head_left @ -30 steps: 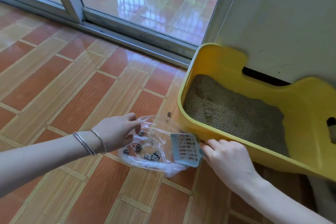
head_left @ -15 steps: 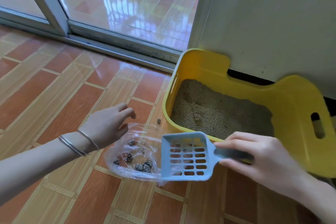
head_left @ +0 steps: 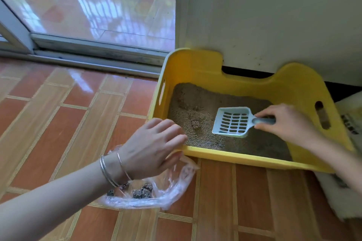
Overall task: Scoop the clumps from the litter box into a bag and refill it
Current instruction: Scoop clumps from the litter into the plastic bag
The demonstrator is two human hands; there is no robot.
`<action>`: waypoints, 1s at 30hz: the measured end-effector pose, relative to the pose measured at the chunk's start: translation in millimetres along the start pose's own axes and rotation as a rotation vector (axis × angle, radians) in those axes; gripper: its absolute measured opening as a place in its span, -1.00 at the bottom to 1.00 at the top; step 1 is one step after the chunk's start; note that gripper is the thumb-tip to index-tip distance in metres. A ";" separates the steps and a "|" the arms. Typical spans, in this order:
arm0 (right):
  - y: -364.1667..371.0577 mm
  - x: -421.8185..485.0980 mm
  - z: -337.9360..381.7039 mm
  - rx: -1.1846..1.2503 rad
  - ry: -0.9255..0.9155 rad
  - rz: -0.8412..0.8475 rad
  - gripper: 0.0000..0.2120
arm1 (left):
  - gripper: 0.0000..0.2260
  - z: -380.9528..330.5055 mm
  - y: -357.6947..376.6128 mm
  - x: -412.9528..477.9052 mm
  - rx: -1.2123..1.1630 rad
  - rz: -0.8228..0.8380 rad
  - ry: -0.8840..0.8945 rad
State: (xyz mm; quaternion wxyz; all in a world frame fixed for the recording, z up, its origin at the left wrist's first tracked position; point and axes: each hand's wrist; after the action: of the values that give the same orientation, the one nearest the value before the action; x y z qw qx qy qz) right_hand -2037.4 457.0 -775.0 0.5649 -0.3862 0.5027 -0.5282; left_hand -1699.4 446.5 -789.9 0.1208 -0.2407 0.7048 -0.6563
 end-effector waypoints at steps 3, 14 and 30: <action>12.3 4.9 -1.4 -0.094 0.000 0.027 -0.76 | -0.69 0.7 12.1 0.9 -0.018 0.006 0.010; 43.3 43.7 44.1 -0.067 -0.138 0.069 -0.77 | -0.69 -4.9 20.4 5.0 -0.029 -0.142 -0.059; 70.8 100.5 63.9 0.249 -0.191 0.108 -0.71 | -0.71 -2.8 27.5 5.8 -0.004 -0.228 -0.036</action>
State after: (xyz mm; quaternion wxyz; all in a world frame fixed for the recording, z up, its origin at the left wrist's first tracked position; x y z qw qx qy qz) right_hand -1966.6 362.1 -847.0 0.6811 -0.3339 0.3973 -0.5164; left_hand -1710.7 446.7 -815.8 0.0575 -0.3312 0.6720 -0.6599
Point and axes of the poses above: each hand's wrist, its own x-axis towards the middle knuckle, its own y-axis out of the palm, z = x × y, and after that the axes turned 2 degrees about -x, right-handed
